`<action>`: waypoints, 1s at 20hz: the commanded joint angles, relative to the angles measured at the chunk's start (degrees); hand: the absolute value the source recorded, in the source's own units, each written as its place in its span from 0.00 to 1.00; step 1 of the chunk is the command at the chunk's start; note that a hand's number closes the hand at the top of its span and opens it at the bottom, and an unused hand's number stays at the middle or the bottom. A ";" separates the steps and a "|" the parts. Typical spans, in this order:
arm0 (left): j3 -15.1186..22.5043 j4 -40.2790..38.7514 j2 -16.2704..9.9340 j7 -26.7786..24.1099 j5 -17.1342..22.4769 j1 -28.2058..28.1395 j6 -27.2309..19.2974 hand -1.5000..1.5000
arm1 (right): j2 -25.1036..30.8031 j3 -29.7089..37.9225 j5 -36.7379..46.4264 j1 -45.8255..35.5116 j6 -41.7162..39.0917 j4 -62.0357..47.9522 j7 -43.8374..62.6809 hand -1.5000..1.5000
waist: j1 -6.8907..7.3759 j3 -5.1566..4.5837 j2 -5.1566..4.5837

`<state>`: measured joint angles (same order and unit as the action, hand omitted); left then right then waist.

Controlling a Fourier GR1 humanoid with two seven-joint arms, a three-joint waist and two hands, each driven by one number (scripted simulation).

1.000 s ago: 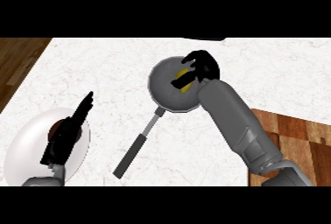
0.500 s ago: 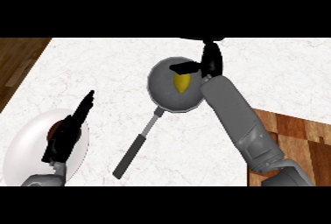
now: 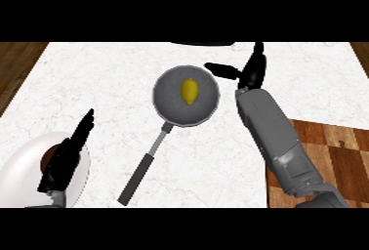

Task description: Pick the lemon from the cutting board and place it in the pan

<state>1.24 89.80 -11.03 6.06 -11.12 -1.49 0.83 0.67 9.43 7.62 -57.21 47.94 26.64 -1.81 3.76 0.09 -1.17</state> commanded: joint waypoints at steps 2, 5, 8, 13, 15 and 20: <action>-1.20 3.09 -0.96 2.69 0.32 -1.94 0.40 0.50 | 0.82 4.18 -3.57 4.34 -1.02 1.39 -10.08 0.00 | -2.19 -0.01 0.73; -2.97 1.93 -1.46 2.03 0.42 -1.75 -0.13 0.50 | 3.41 2.24 -3.19 12.41 -5.36 7.59 -12.69 0.00 | -3.92 -0.06 1.34; 0.75 1.75 3.02 -0.29 -2.92 -5.63 -3.74 0.50 | 7.06 1.00 -2.88 16.14 -8.69 11.72 -10.39 0.00 | -4.53 -0.11 1.62; -2.50 5.15 0.48 2.61 -0.23 -4.39 -1.23 0.50 | 13.58 0.31 -4.47 25.82 -16.16 22.48 -6.85 0.00 | -4.73 -0.12 1.64; -5.68 2.31 -2.48 0.12 1.54 -3.86 1.65 0.50 | 12.12 -2.55 -3.07 30.62 -15.13 30.05 -3.92 0.00 | -4.54 -0.14 1.53; -4.86 1.89 -0.69 1.14 1.18 -2.09 1.48 0.50 | 17.66 0.53 -7.26 39.69 -23.88 35.88 -7.07 0.00 | -4.32 -0.10 1.30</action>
<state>-2.77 93.94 -11.81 8.15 -10.34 -5.36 1.77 15.56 9.17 2.46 -24.57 28.94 56.40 -7.97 -0.46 -0.02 0.22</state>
